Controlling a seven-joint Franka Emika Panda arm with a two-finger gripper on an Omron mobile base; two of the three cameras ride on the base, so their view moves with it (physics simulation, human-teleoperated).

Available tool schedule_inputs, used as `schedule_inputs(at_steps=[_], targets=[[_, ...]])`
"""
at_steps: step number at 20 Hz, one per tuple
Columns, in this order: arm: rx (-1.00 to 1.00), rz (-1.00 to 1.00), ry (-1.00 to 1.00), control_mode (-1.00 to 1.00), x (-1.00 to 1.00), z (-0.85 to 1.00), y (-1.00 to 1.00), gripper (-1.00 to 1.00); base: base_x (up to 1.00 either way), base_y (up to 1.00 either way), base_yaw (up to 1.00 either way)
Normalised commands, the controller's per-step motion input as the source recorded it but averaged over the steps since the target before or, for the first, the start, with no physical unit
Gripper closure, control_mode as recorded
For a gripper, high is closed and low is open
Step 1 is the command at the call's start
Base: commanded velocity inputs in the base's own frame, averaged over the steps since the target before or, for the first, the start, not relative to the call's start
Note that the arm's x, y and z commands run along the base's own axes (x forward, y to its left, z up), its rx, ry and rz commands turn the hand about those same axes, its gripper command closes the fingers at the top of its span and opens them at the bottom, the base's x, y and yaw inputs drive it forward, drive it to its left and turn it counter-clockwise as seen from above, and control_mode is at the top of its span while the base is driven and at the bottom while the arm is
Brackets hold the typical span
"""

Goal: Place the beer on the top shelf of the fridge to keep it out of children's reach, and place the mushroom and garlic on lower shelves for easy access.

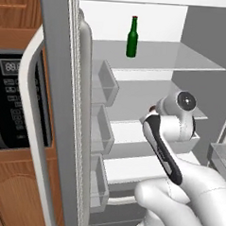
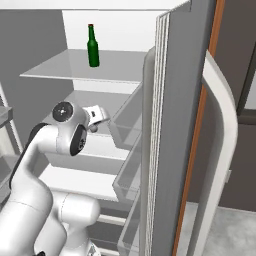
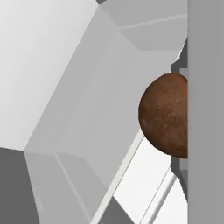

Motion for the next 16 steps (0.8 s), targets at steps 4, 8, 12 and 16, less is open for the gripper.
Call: schedule_inputs(at_steps=[4,8,12,16], targets=[[0.22,-0.09,0.01,-1.0,0.42,-0.14,0.0,1.0,0.0,0.0,0.0],[0.2,-0.08,0.05,-1.0,0.44,-0.1,0.0,1.0,0.0,0.0,0.0],[0.09,-0.04,0.09,-1.0,0.42,-0.13,0.0,1.0,0.0,0.0,0.0],[0.0,0.0,0.08,-1.0,0.45,-0.17,0.0,1.0,0.0,0.0,0.0]])
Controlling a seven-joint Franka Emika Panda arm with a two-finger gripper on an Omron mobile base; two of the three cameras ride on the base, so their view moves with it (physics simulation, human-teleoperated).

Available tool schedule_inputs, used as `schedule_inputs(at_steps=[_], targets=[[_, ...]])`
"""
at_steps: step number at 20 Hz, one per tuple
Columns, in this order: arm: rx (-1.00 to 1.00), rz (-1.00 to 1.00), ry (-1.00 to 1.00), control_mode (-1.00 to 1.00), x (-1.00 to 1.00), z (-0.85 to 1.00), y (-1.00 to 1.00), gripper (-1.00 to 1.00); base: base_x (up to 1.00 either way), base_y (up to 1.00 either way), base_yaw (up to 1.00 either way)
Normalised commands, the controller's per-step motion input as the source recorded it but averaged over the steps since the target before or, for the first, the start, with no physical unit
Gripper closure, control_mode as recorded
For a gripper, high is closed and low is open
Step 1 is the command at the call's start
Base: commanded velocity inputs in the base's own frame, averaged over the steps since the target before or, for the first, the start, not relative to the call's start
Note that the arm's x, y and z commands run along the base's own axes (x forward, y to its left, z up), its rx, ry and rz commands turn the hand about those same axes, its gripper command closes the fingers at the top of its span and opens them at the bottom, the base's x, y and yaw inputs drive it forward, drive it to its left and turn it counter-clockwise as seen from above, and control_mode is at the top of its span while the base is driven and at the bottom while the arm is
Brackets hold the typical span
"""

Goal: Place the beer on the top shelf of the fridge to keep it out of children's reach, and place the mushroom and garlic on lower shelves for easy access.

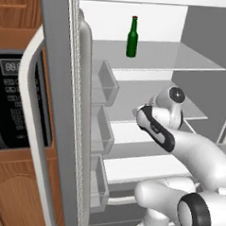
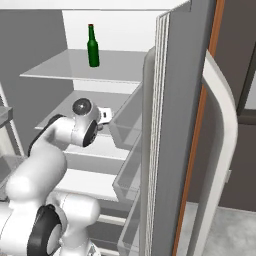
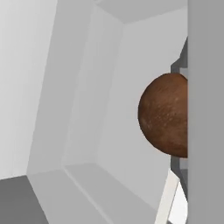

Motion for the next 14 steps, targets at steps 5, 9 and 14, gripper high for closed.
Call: schedule_inputs(at_steps=[5,9,14], targets=[[0.0,0.0,0.06,-1.0,0.45,-0.22,0.0,1.0,0.0,0.0,0.0],[0.0,0.0,0.01,-1.0,0.46,-0.29,0.0,1.0,0.0,0.0,0.0],[0.0,0.0,0.0,-1.0,0.5,-0.28,0.0,1.0,0.0,0.0,0.0]])
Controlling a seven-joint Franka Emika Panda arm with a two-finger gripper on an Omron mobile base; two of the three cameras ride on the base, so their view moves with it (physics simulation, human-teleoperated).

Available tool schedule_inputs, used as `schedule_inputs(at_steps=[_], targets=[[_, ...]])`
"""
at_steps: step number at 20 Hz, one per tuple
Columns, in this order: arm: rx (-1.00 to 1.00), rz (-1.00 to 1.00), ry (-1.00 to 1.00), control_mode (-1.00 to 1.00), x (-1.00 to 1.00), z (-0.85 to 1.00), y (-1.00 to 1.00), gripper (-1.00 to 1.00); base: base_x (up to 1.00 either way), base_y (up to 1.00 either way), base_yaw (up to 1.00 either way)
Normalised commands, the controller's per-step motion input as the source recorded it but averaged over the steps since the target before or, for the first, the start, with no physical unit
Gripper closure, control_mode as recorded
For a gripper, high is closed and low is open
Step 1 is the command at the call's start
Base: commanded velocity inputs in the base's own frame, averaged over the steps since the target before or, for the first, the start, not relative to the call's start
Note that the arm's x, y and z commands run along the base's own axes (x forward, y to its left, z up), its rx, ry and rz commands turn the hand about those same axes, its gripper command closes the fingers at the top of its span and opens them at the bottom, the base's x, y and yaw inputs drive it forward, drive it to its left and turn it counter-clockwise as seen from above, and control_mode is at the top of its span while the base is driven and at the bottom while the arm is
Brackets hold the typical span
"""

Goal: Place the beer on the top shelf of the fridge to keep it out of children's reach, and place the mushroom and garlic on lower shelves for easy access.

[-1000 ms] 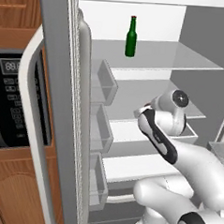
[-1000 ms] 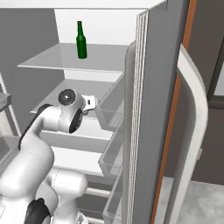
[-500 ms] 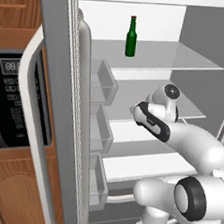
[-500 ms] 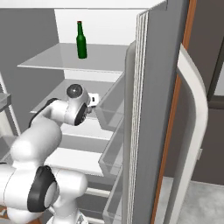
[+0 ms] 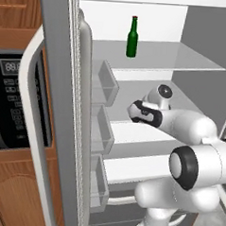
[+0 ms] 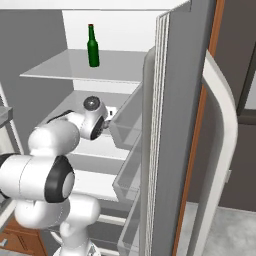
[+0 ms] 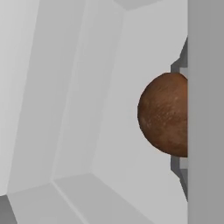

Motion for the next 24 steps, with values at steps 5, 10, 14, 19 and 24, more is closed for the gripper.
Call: schedule_inputs(at_steps=[5,10,14,19,24], targets=[[0.0,0.0,0.03,-1.0,0.51,-0.25,0.0,1.0,0.0,0.0,0.0],[0.0,0.0,0.05,-1.0,0.53,-0.22,0.0,1.0,0.0,0.0,0.0],[0.0,0.0,0.04,-1.0,0.51,-0.28,0.0,1.0,0.0,0.0,0.0],[0.0,0.0,-0.01,-1.0,0.11,-0.45,0.0,-1.0,0.0,0.0,0.0],[0.0,0.0,-0.08,-1.0,-0.38,-0.32,0.0,-1.0,0.0,0.0,0.0]])
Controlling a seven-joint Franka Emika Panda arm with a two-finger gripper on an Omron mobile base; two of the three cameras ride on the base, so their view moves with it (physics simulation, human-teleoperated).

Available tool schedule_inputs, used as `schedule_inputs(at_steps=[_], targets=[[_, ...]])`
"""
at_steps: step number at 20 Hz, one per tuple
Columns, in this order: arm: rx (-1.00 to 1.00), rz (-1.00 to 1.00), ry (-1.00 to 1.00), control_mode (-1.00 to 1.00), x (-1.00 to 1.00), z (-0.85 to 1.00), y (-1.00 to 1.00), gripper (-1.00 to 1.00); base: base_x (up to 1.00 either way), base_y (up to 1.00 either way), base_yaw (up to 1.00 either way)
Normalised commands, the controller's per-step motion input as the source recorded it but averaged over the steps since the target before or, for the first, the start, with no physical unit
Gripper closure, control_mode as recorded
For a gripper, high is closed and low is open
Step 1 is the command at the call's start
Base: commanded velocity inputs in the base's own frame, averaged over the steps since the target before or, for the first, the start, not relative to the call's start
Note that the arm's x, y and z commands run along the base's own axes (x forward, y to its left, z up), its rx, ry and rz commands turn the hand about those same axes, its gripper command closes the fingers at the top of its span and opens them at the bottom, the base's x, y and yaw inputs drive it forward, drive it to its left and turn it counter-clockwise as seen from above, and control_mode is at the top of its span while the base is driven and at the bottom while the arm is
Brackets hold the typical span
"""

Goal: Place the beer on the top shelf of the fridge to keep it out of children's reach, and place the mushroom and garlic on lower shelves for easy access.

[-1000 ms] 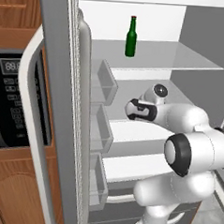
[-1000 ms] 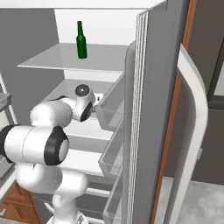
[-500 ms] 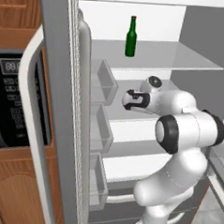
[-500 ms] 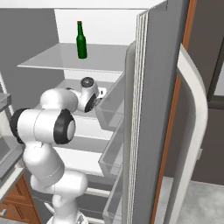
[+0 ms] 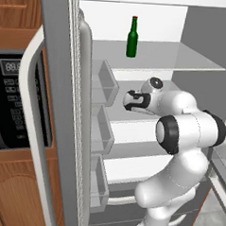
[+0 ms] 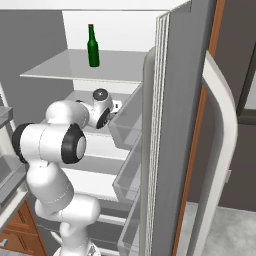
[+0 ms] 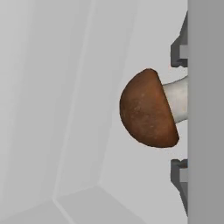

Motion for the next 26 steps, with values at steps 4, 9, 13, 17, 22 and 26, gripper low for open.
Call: schedule_inputs(at_steps=[4,9,13,17,22,26], targets=[[0.0,-0.02,-0.04,-1.0,-0.38,0.0,0.0,-1.0,0.0,0.0,0.0],[0.0,-0.04,0.0,-1.0,-0.49,0.08,0.0,-1.0,0.0,0.0,0.0],[0.0,-0.05,0.0,-1.0,-0.97,0.06,0.0,-1.0,0.0,0.0,0.0],[0.0,-0.03,0.0,-1.0,-1.0,0.28,0.0,-1.0,0.0,0.0,0.0],[0.0,-0.01,0.01,-1.0,-1.0,0.67,0.0,-1.0,0.0,0.0,0.0],[0.0,0.0,0.04,-1.0,-1.0,0.81,0.02,-1.0,0.0,0.0,0.0]])
